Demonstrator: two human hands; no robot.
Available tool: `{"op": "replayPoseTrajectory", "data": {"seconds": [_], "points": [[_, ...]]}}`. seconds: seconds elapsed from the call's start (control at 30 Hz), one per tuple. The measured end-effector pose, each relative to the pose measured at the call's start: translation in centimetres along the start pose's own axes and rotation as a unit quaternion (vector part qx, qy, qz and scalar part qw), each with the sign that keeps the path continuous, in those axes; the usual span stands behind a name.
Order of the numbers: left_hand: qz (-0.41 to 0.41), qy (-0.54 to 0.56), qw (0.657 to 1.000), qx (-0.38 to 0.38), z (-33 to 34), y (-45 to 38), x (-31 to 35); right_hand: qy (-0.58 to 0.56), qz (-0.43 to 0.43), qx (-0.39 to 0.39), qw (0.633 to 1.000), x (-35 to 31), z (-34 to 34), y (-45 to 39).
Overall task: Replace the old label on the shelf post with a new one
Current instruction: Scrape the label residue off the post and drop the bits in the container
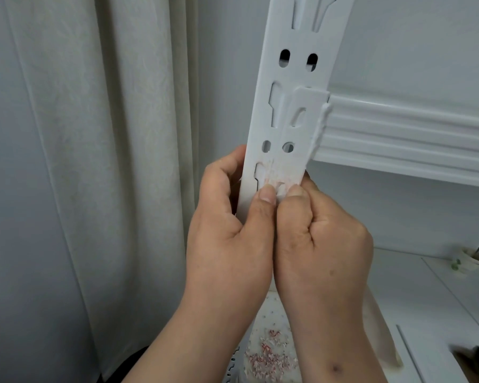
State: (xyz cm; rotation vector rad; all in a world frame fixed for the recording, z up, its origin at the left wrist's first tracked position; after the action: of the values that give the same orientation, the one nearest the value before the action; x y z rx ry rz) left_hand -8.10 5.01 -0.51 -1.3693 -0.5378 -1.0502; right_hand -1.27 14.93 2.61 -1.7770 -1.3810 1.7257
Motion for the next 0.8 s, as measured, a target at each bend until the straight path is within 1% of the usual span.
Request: {"op": "replayPoseTrajectory", "data": {"seconds": [0.1, 0.17, 0.33, 0.6, 0.8], "points": [[0.001, -0.007, 1.0, -0.007, -0.04, -0.01, 0.06, -0.064, 0.028, -0.02, 0.997, 0.24, 0.19, 0.08], [-0.002, -0.003, 1.0, -0.01, -0.05, -0.06, 0.1, -0.086, 0.046, -0.03, 0.995, 0.28, 0.32, 0.19], [-0.02, 0.017, 1.0, -0.017, -0.07, -0.13, 0.17, -0.048, 0.049, -0.016, 0.997, 0.31, 0.2, 0.21], [-0.023, 0.025, 0.999, -0.017, -0.05, -0.13, 0.38, 0.009, 0.015, -0.005, 1.0, -0.29, -0.2, -0.17], [-0.023, 0.022, 0.999, -0.015, -0.14, -0.16, 0.33, 0.005, 0.007, -0.002, 1.0, -0.36, -0.15, -0.11]]}}
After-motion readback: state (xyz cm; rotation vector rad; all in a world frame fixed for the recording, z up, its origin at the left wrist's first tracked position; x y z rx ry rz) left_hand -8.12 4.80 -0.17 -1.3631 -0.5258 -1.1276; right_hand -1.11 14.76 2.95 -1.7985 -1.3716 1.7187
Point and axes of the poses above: each hand's wrist, its own y-axis away from the middle knuckle, its own z-axis out of the palm, x = y × z, the point moved 9 cm from there along -y, towards the middle knuckle, and after that the axes turned 3 degrees about -y, right-handed, at the moved point
